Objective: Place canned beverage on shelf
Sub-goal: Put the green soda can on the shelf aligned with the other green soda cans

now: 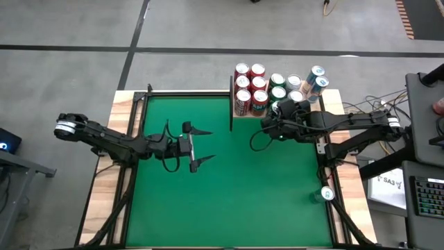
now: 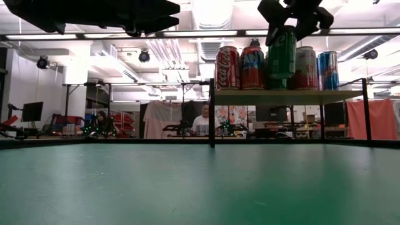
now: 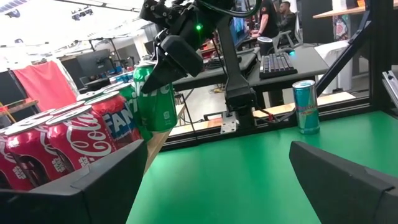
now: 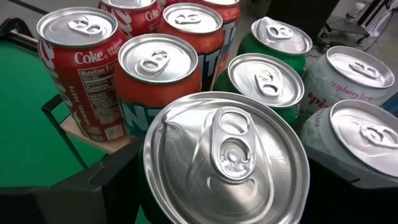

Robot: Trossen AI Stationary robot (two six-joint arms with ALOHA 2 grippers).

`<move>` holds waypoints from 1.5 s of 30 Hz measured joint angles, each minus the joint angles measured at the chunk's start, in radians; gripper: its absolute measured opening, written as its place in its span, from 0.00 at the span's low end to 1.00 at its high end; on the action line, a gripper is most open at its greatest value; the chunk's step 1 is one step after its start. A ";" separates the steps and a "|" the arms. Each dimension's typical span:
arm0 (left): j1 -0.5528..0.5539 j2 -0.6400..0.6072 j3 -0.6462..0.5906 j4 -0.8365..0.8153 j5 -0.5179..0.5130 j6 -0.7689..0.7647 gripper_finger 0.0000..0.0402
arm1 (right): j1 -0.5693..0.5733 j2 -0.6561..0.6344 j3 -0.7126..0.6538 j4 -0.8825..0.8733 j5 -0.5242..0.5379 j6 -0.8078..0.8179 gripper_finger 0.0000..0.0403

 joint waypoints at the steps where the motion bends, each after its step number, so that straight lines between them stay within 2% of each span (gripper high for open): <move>1: 0.000 0.000 0.000 0.000 0.000 0.000 0.94 | 0.000 0.000 0.000 0.000 0.005 0.000 0.74; 20: 0.002 0.001 0.000 0.006 -0.010 0.000 0.94 | -0.004 0.023 0.000 0.000 0.056 0.059 0.74; 45: 0.003 0.001 0.000 0.006 -0.011 -0.004 0.94 | -0.046 0.039 -0.001 -0.005 0.032 0.055 0.74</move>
